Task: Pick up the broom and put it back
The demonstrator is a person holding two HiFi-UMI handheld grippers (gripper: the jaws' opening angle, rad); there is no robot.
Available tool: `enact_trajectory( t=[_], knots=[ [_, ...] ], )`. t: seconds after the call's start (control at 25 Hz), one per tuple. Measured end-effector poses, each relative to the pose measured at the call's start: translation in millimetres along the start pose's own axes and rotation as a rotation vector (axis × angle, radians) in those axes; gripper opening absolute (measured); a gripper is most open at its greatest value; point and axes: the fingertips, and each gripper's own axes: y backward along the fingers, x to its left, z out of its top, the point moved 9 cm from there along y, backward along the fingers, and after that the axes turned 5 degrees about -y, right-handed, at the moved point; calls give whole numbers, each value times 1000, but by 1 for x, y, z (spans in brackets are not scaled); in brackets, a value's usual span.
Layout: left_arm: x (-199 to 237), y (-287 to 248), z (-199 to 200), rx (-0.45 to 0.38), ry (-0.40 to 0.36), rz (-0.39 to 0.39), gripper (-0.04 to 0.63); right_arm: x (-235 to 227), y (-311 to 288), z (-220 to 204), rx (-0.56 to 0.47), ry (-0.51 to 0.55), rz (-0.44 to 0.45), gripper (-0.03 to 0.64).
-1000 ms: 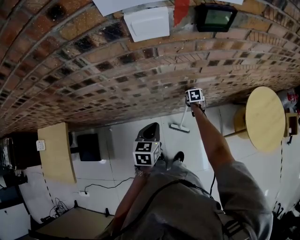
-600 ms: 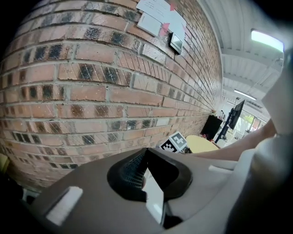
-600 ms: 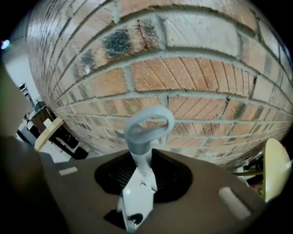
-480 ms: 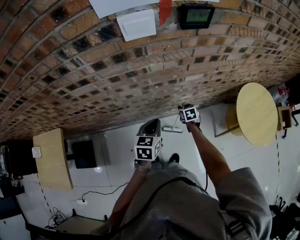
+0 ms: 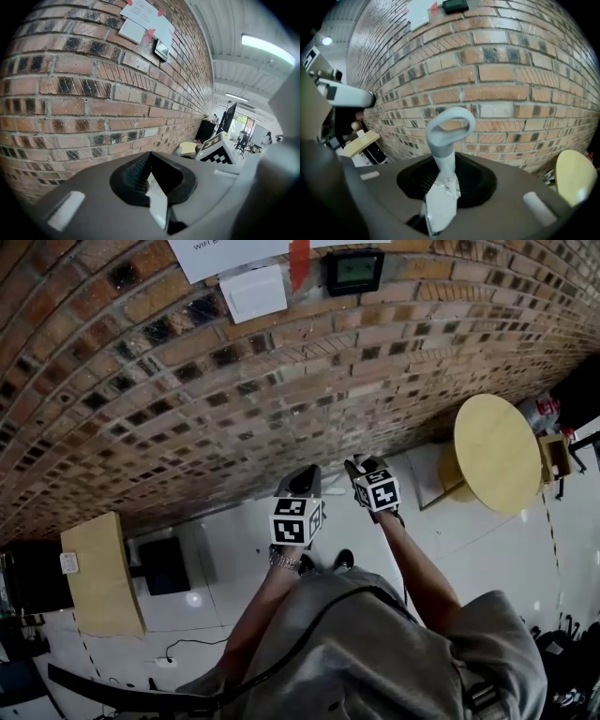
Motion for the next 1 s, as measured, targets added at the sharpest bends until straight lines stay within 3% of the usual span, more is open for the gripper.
enact_trajectory(
  t=[0.32,0.68,1.0],
  knots=[
    [0,3,14,-45,-15,-5,0,43,60,46,-82,-29,-17,94],
    [-10,3,20,-20,-87,-19,0,63,78,55,-94,-11,2,94],
    [-8,7,22,-54,-39,-11,3,68,80,55,-79,17,0,95]
  ],
)
